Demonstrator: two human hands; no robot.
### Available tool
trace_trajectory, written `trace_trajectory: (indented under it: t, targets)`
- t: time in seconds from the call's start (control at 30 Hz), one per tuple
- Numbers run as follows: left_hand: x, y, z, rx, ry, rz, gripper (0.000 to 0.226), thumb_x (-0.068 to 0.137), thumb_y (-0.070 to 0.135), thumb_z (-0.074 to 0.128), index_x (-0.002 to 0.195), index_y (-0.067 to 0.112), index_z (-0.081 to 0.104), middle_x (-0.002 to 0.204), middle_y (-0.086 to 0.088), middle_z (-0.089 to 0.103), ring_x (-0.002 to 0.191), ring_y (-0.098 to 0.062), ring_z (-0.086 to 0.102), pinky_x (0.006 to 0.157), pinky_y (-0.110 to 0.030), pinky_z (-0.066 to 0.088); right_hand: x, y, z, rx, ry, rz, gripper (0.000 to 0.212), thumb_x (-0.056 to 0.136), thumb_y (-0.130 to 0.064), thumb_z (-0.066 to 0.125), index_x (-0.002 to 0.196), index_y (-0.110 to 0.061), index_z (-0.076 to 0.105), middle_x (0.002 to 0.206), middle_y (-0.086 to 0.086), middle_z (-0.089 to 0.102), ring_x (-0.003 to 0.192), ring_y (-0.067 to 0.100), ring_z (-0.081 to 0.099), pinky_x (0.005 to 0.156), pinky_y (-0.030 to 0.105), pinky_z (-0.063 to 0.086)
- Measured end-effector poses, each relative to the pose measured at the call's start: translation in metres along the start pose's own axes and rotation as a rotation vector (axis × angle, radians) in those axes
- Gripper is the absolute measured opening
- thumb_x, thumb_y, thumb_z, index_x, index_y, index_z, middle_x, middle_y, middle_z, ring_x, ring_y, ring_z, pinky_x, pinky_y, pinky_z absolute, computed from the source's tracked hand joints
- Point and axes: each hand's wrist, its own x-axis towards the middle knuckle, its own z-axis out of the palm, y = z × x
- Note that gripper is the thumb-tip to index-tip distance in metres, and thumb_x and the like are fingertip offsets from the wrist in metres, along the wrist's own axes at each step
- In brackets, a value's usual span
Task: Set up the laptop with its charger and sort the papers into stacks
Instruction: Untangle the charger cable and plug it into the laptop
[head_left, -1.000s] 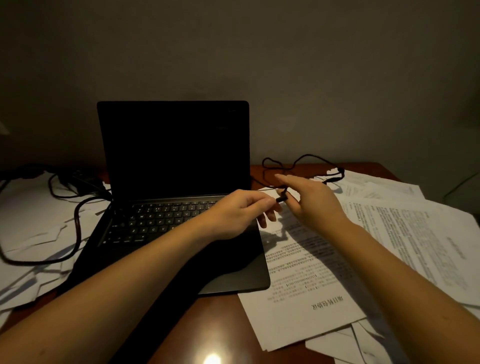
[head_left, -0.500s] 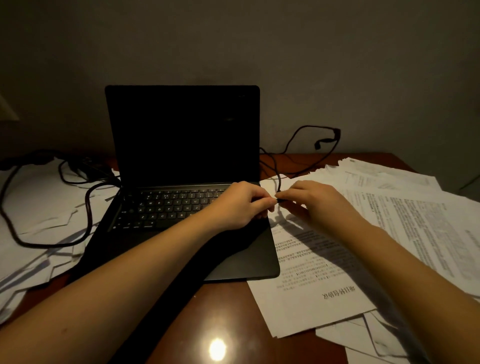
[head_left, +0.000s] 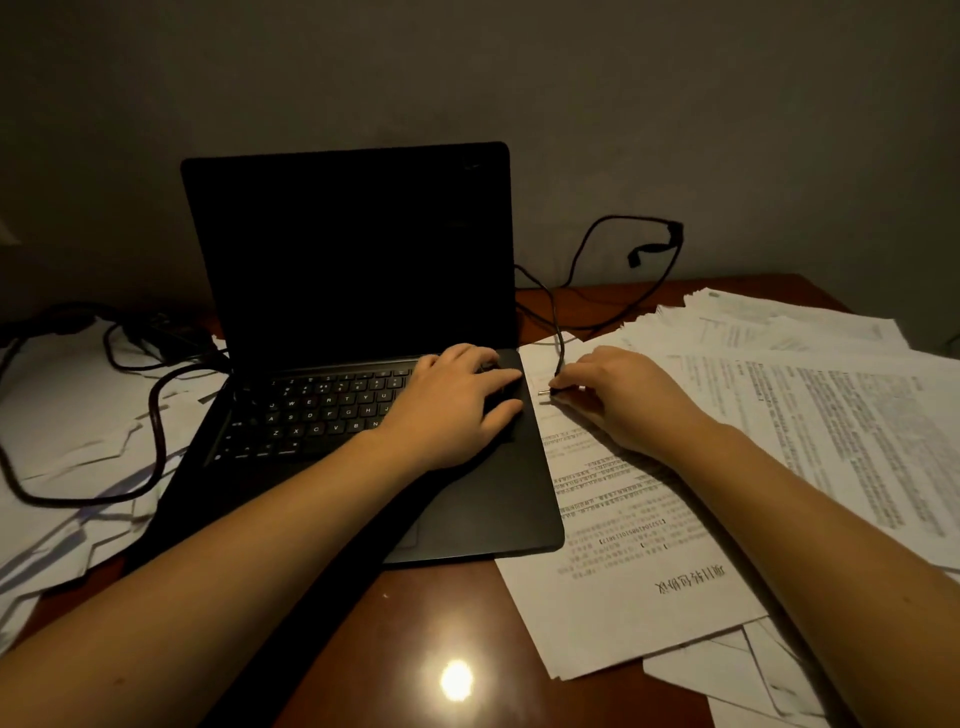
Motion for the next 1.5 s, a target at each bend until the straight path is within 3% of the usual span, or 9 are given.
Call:
trace_trajectory:
  t: [0.4,0.53,0.8,1.13,1.3,1.5]
  targets:
    - [0.002,-0.003,0.002,-0.066,-0.033,0.013,0.055,0.103,0.054,0.037,0.155,0.034,0.035,0.161,0.004,0.033,0.15,-0.016,0.024,0.12,-0.039,0.018,0.013,-0.009,0.005,-0.002,-0.017,-0.08,0.028,0.1,-0.027,0.056,0.124,-0.021,0.069,0.116,0.004,0.071,0.105,0.023,0.062,0.087,0.032,0.048]
    - [0.002,-0.004,0.004,-0.075,-0.027,0.01,0.055,0.103,0.055,0.037,0.154,0.034,0.035,0.161,0.004,0.033,0.15,-0.016,0.024,0.121,-0.04,0.019,0.01,-0.009,0.005,0.0,-0.036,-0.048,0.034,0.101,-0.032,0.054,0.134,-0.026,0.061,0.12,0.004,0.068,0.108,0.022,0.061,0.089,0.032,0.05]
    - [-0.007,0.002,0.003,-0.11,0.099,0.098,0.042,0.099,0.05,0.05,0.136,0.032,0.056,0.143,0.006,0.05,0.135,-0.012,0.039,0.111,-0.037,0.033,-0.005,-0.012,0.003,0.011,-0.074,0.07,0.042,0.102,-0.038,0.049,0.144,-0.036,0.048,0.134,0.005,0.057,0.121,0.023,0.05,0.1,0.037,0.047]
    - [-0.017,0.009,-0.003,-0.17,0.005,0.149,0.038,0.102,0.051,0.043,0.136,0.042,0.056,0.151,0.005,0.042,0.141,-0.013,0.032,0.113,-0.04,0.026,-0.02,-0.025,0.0,-0.053,-0.061,0.194,0.043,0.103,-0.039,0.043,0.143,-0.027,0.049,0.142,-0.002,0.056,0.132,0.019,0.045,0.111,0.039,0.036]
    - [-0.023,0.01,-0.002,-0.164,0.017,0.035,0.049,0.103,0.052,0.04,0.149,0.037,0.043,0.157,0.005,0.037,0.146,-0.013,0.027,0.119,-0.038,0.018,-0.027,-0.037,0.004,-0.116,-0.234,0.222,0.05,0.106,-0.039,0.022,0.153,-0.022,0.031,0.162,-0.001,0.026,0.151,0.022,0.014,0.122,0.056,0.006]
    - [-0.024,0.013,-0.003,-0.156,-0.024,-0.028,0.056,0.103,0.054,0.037,0.155,0.031,0.036,0.161,0.005,0.031,0.148,-0.013,0.023,0.121,-0.035,0.012,-0.023,-0.047,0.009,-0.063,-0.243,0.264,0.056,0.106,-0.044,0.018,0.156,-0.02,0.023,0.165,0.0,0.018,0.153,0.022,0.007,0.122,0.057,0.0]
